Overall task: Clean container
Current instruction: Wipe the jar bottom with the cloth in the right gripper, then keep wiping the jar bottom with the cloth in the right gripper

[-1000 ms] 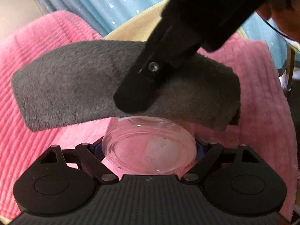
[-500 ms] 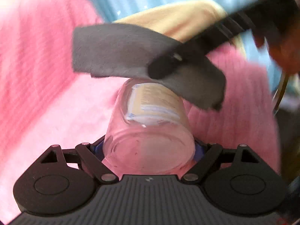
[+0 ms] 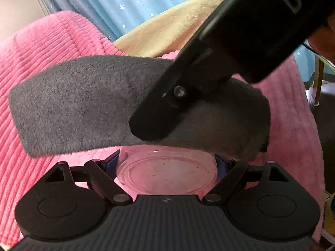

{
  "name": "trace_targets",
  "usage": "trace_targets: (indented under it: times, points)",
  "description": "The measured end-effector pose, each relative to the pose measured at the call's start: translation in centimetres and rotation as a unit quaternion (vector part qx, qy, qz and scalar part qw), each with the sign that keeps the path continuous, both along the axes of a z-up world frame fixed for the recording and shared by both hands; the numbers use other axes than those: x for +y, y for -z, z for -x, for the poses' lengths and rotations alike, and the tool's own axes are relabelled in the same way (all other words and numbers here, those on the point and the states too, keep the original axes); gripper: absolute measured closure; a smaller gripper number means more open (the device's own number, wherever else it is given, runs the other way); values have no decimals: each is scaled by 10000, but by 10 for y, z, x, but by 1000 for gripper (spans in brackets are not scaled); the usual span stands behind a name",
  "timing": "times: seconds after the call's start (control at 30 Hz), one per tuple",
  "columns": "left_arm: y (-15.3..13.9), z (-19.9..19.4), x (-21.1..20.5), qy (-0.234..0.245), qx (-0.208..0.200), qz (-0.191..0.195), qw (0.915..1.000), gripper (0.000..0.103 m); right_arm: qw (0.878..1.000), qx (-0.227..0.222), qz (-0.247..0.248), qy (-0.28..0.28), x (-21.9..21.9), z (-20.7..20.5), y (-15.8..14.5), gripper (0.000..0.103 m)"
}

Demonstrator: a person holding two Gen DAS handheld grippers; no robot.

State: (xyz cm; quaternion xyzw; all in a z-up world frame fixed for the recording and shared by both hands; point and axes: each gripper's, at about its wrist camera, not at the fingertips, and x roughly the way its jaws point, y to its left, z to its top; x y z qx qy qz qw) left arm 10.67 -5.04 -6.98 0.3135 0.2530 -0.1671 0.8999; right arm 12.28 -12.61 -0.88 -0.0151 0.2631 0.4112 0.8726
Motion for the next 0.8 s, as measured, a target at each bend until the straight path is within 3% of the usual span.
trace_targets:
  times: [0.3,0.53,0.73,0.77,0.8]
  points:
    - [1,-12,7,-38,24,63,10000,18,9964,-257,305,743,-3,-10,1,87]
    - [-1,-14,7,-62,82,170,9998,18,9938,-148,192,1083,-16,-18,4,87]
    - [-15,-31,27,-318,778,1289,9881,16,9938,-87,161,1101,-15,-17,3,87]
    - [-17,-32,29,-325,840,1405,9860,17,9937,-61,160,1105,-16,-16,3,87]
    - [-16,-32,27,-290,765,1283,9884,17,9937,-41,170,1108,-16,-15,3,87]
